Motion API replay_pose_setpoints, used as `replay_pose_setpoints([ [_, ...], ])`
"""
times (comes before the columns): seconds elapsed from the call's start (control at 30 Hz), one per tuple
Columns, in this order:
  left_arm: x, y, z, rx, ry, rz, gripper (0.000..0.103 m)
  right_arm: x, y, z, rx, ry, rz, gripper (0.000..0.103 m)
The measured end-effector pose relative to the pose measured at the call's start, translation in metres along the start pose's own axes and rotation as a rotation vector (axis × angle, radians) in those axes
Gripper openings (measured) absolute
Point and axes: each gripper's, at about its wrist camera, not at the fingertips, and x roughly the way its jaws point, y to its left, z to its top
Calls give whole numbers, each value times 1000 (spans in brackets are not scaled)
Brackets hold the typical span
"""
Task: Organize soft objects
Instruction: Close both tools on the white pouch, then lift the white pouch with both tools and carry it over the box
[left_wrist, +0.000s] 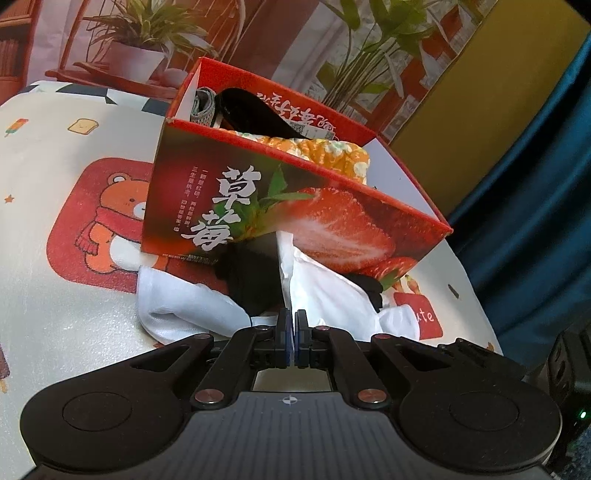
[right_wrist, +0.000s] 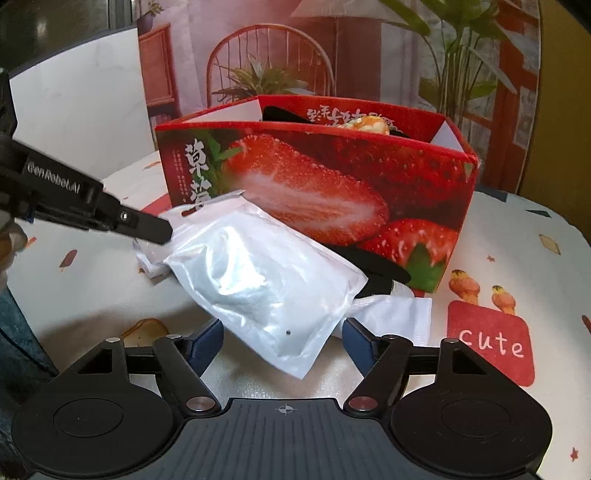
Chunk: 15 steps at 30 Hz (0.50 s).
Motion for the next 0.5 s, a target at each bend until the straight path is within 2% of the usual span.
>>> replay_pose_setpoints([
  [0.17, 1, -1, 2, 4, 2, 1, 3, 7, 10, -2, -113, 14, -57, 70],
  [0.3, 3, -1, 5, -6, 1, 0, 3, 13, 12, 4, -206, -14, -93, 67],
  [0.33, 3, -1, 6, -8, 0, 0, 3, 13, 13, 6, -226, -24, -85, 64],
  [0.43, 2, 1, 11, -9, -10, 7, 3, 12, 14, 10, -275, -43, -69, 44],
  [0.5, 2, 0, 15, -8, -15, 9, 3, 11, 13, 11, -280, -50, -78, 42],
])
